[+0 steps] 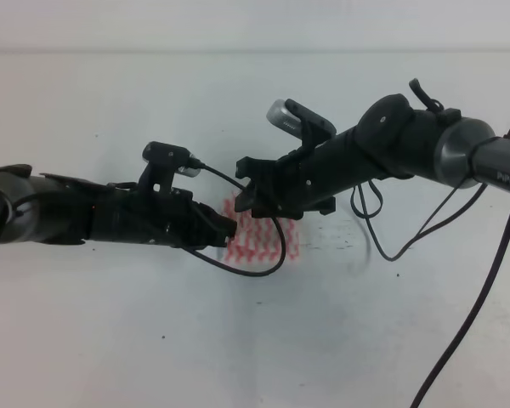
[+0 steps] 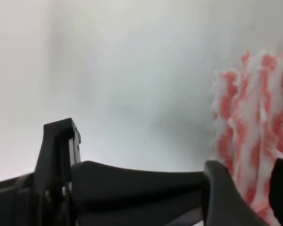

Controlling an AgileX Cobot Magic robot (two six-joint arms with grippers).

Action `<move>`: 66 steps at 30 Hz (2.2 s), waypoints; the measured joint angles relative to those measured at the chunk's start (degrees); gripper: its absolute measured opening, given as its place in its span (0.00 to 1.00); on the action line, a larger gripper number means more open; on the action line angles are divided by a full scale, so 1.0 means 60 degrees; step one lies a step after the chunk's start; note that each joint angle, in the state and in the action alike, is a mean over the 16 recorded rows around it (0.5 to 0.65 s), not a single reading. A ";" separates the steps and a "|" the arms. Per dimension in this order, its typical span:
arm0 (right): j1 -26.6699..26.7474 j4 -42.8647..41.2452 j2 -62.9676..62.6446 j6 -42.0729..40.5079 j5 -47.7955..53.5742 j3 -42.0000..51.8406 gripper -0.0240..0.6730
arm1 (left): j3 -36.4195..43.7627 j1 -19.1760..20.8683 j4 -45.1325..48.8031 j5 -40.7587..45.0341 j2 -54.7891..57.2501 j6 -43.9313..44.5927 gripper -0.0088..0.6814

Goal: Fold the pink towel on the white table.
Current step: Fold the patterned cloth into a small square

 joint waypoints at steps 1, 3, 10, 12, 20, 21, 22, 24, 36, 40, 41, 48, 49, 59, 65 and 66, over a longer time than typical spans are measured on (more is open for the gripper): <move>-0.0001 -0.0019 0.0005 -0.0028 0.0007 0.0002 0.36 | 0.0001 0.0058 -0.0019 -0.0016 -0.0084 0.0002 0.01; -0.0002 -0.0102 0.0009 -0.0048 0.0022 0.0003 0.36 | 0.0003 0.0200 -0.0053 -0.0051 -0.0276 0.0004 0.01; -0.0001 -0.0531 0.0036 -0.0044 0.0031 0.0014 0.34 | 0.0010 0.0775 -0.0048 -0.0152 -0.0948 -0.0118 0.01; 0.0010 -0.0651 0.0045 -0.0043 0.0031 0.0017 0.33 | 0.0010 0.0901 -0.0026 -0.0164 -0.1076 -0.0175 0.01; 0.0145 -0.0918 0.0075 -0.0053 -0.0084 0.0019 0.31 | 0.0010 0.0973 0.0093 -0.0054 -0.0959 -0.0419 0.01; 0.0163 -0.0940 0.0087 -0.0055 -0.0103 0.0019 0.31 | 0.0010 0.0948 0.0112 -0.0035 -0.0906 -0.0442 0.01; 0.0182 -0.0957 0.0102 -0.0052 -0.0118 0.0017 0.31 | 0.0010 0.0923 0.0126 -0.0016 -0.0856 -0.0459 0.01; 0.0218 -0.0969 0.0144 -0.0052 -0.0150 0.0017 0.31 | 0.0010 0.0873 0.0145 0.0021 -0.0757 -0.0481 0.01; 0.0289 -0.0680 0.0456 -0.0069 0.0317 -0.0077 0.31 | 0.0010 0.0797 0.0191 -0.0070 -0.0545 -0.0557 0.01; 0.0289 -0.0553 0.0498 -0.0086 0.0669 -0.0205 0.30 | 0.0010 0.0797 0.0197 -0.0138 -0.0527 -0.0566 0.01; 0.0289 -0.0540 0.0504 -0.0087 0.0738 -0.0239 0.30 | 0.0010 0.0797 0.0198 -0.0152 -0.0515 -0.0566 0.01; 0.0296 -0.0464 0.0547 -0.0099 0.1211 -0.0465 0.30 | 0.0010 0.0797 0.0193 -0.0248 -0.0436 -0.0568 0.01; 0.0305 -0.0451 0.0556 -0.0099 0.1262 -0.0489 0.30 | 0.0010 0.0797 0.0186 -0.0264 -0.0424 -0.0566 0.01; 0.0480 -0.0300 0.0625 -0.0103 0.1791 -0.0558 0.30 | 0.0010 0.0795 0.0004 -0.0418 -0.0363 -0.0490 0.01; 0.0574 -0.0254 0.0645 -0.0106 0.2087 -0.0559 0.30 | 0.0010 0.0797 -0.0105 -0.0471 -0.0357 -0.0440 0.01; 0.0580 -0.0260 0.0652 -0.0105 0.2128 -0.0559 0.29 | 0.0010 0.0797 -0.0117 -0.0474 -0.0353 -0.0434 0.01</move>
